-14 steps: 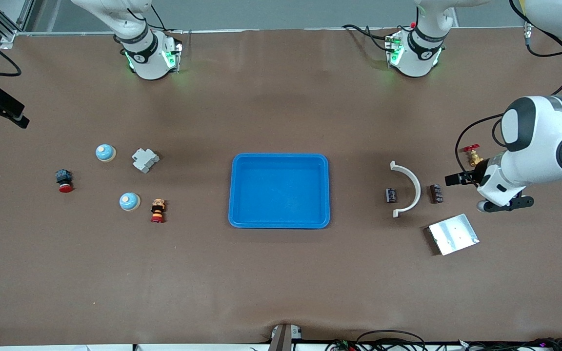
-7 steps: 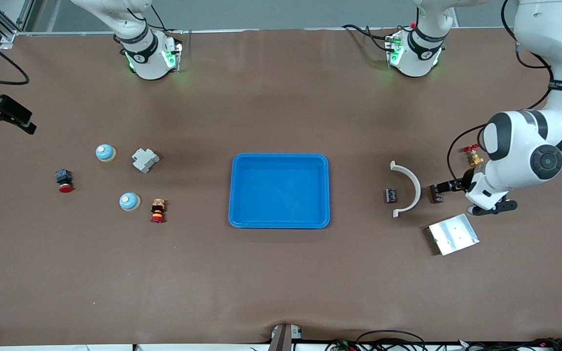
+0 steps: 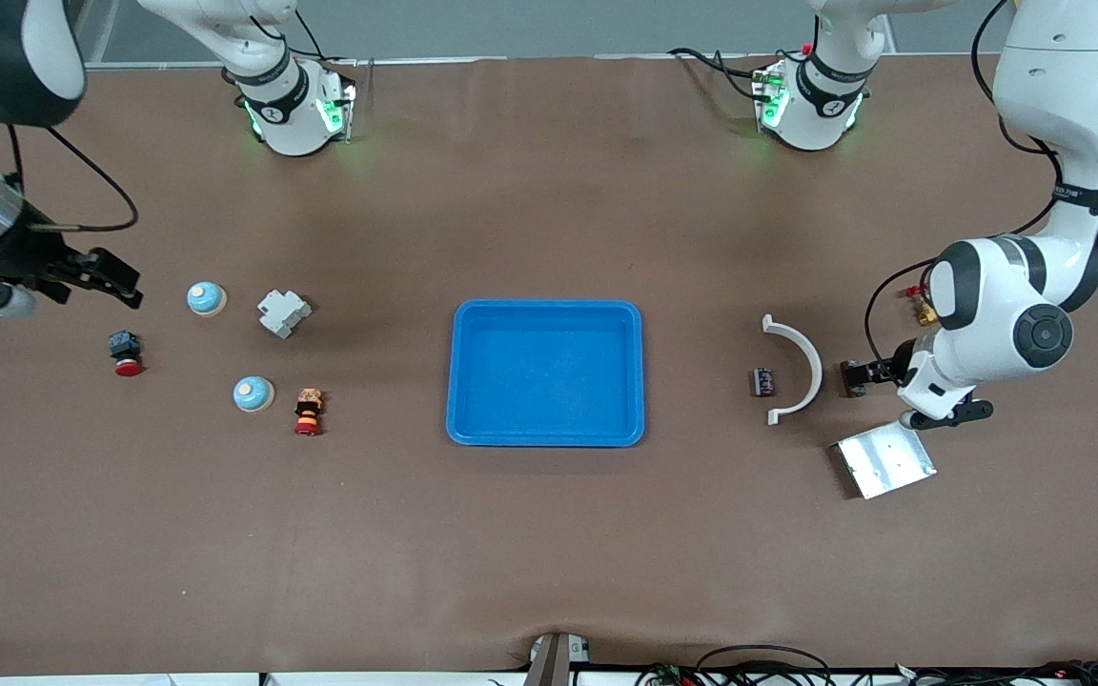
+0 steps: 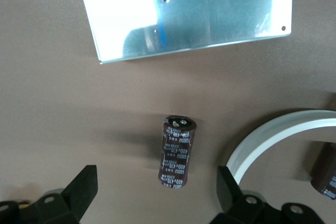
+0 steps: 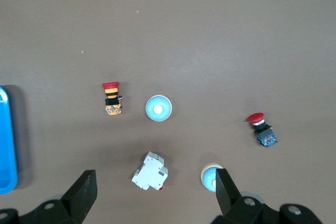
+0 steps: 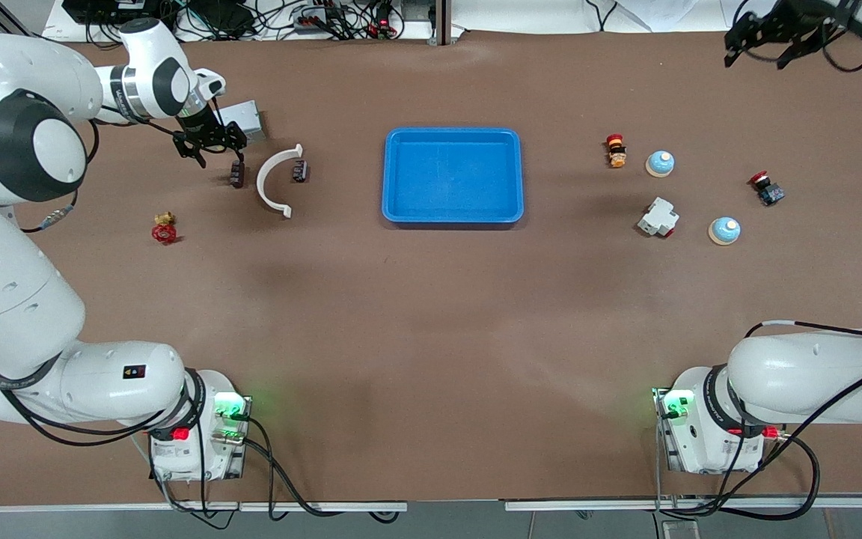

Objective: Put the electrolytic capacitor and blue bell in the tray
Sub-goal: 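Grasp the capacitor with the left gripper while the right gripper reaches the bell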

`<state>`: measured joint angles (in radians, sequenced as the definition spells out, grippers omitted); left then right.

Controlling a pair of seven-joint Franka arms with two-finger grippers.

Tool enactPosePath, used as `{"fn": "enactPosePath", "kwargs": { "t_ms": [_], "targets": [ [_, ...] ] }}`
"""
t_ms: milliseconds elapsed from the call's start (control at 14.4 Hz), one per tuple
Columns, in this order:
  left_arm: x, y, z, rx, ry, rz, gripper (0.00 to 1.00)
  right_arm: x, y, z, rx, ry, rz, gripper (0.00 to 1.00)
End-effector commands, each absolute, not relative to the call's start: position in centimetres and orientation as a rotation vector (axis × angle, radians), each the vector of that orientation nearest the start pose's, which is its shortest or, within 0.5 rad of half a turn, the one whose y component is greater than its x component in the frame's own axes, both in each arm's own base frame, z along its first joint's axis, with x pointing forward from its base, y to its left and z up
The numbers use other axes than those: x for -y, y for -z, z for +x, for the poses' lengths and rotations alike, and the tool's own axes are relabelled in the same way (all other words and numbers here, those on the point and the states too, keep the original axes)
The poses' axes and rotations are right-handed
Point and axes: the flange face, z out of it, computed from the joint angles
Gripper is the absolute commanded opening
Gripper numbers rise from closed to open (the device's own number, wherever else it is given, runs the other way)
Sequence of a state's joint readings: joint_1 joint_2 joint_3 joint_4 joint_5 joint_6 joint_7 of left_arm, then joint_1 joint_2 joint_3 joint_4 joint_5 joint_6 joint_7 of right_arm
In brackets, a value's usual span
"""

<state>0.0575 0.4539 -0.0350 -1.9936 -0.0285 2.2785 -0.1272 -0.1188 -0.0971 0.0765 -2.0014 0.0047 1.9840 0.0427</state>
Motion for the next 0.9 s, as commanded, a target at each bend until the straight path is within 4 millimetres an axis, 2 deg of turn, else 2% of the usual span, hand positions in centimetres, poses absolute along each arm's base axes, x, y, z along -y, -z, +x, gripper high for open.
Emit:
{"fn": "enactPosePath", "kwargs": {
  "t_ms": [0,417,833],
  "targets": [
    [-0.8,-20.2,59.2,0.263,-0.285,-3.133,1.00,1.5,-48.0,52.6,-0.138,0.146,-3.129,1.00],
    [-0.4,-18.6,59.0,0.258,-0.297,-3.133,1.00,1.5,-44.5,53.9,-0.142,0.129,-3.123,1.00],
    [0.2,-17.6,58.9,0.244,-0.311,-3.132,1.00,-0.1,-40.8,55.1,-0.238,0.075,-3.111,1.00]
  ]
}}
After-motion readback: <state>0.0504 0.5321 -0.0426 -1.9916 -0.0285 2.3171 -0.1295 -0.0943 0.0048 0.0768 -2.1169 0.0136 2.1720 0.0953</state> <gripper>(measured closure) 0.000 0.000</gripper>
